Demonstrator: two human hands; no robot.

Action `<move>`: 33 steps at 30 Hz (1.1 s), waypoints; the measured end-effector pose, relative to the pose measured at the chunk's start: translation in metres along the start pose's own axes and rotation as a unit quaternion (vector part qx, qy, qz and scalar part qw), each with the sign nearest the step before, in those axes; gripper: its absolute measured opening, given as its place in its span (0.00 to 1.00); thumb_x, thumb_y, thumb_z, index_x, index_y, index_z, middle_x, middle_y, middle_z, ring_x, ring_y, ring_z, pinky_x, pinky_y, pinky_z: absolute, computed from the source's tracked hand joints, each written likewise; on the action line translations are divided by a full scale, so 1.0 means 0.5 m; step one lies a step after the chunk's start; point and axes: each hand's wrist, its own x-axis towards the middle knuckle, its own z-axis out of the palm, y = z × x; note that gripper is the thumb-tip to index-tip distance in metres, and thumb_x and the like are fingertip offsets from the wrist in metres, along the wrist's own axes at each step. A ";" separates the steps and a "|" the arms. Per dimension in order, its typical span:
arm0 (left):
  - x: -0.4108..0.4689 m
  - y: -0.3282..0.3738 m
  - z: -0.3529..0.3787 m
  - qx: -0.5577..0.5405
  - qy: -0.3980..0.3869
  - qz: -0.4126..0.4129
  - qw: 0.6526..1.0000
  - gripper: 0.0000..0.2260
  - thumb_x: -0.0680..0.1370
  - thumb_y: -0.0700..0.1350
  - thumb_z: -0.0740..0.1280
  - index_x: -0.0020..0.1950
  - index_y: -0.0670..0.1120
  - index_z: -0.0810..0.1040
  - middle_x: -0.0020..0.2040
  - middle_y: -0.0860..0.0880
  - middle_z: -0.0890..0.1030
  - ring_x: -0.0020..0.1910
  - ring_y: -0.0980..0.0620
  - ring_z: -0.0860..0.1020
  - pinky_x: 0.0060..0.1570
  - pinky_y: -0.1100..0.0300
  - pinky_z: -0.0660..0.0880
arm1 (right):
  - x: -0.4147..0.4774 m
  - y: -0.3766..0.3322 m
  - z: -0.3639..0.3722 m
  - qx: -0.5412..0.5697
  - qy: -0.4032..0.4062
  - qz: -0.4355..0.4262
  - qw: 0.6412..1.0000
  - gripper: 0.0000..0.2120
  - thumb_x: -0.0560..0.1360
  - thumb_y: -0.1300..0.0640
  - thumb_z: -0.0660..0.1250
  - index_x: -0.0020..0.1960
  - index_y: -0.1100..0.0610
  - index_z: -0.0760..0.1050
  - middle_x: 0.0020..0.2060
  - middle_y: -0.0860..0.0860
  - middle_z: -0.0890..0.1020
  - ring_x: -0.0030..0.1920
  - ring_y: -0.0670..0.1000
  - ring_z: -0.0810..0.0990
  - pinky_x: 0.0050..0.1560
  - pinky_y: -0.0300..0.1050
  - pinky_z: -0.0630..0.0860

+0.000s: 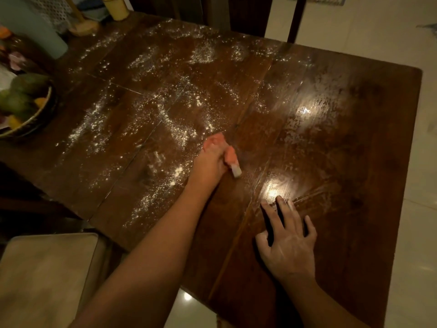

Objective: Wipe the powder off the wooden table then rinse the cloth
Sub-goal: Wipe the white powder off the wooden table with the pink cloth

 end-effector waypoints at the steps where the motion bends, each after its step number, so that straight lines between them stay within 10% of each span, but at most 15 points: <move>1: 0.021 0.003 0.009 0.004 0.029 -0.043 0.999 0.14 0.81 0.43 0.63 0.66 0.48 0.78 0.62 0.46 0.81 0.59 0.45 0.79 0.61 0.51 0.75 | -0.001 0.000 0.000 -0.001 0.000 0.001 1.000 0.32 0.74 0.43 0.55 0.78 0.42 0.63 0.80 0.49 0.61 0.81 0.49 0.54 0.76 0.62 0.50; 9: 0.009 0.021 0.029 0.002 -0.180 0.165 0.970 0.23 0.75 0.39 0.69 0.70 0.51 0.75 0.71 0.51 0.74 0.74 0.51 0.66 0.76 0.46 0.56 | 0.000 -0.004 -0.001 -0.003 0.022 0.004 1.000 0.31 0.72 0.44 0.57 0.75 0.43 0.68 0.78 0.50 0.65 0.78 0.53 0.62 0.74 0.63 0.56; 16: 0.039 0.018 0.022 0.007 0.049 -0.104 0.993 0.19 0.79 0.43 0.67 0.70 0.50 0.76 0.68 0.45 0.77 0.65 0.42 0.75 0.62 0.54 0.71 | 0.002 -0.005 -0.002 0.003 0.037 -0.004 0.999 0.30 0.71 0.45 0.57 0.74 0.45 0.71 0.77 0.51 0.67 0.77 0.53 0.64 0.73 0.65 0.59; 24: 0.035 0.187 0.097 0.062 -0.222 0.147 0.962 0.27 0.80 0.37 0.63 0.78 0.51 0.64 0.79 0.51 0.61 0.79 0.50 0.55 0.76 0.47 0.49 | 0.010 -0.010 -0.017 0.032 0.000 -0.006 0.999 0.31 0.71 0.45 0.58 0.74 0.43 0.71 0.77 0.50 0.67 0.77 0.53 0.65 0.73 0.63 0.54; 28: 0.015 0.155 0.061 -0.032 -0.072 -0.072 0.994 0.18 0.85 0.48 0.55 0.76 0.52 0.66 0.74 0.48 0.70 0.67 0.56 0.73 0.72 0.60 0.63 | 0.011 0.005 -0.037 0.099 -0.044 -0.026 0.994 0.31 0.70 0.46 0.60 0.73 0.42 0.71 0.78 0.48 0.67 0.78 0.51 0.64 0.73 0.59 0.52; 30: -0.007 0.134 0.061 0.046 -0.052 -0.167 0.984 0.21 0.86 0.51 0.49 0.80 0.55 0.53 0.81 0.48 0.54 0.78 0.52 0.58 0.76 0.39 0.48 | 0.020 0.043 -0.045 0.119 -0.066 -0.083 0.987 0.30 0.71 0.46 0.60 0.74 0.41 0.70 0.78 0.46 0.66 0.78 0.50 0.63 0.73 0.57 0.55; 33: -0.040 0.149 0.098 0.090 -0.048 -0.226 0.969 0.24 0.85 0.51 0.47 0.81 0.54 0.44 0.81 0.47 0.38 0.79 0.45 0.38 0.73 0.33 0.41 | 0.095 0.159 -0.066 0.083 -0.084 -0.173 0.978 0.30 0.75 0.44 0.59 0.77 0.40 0.65 0.79 0.43 0.63 0.79 0.48 0.60 0.76 0.63 0.55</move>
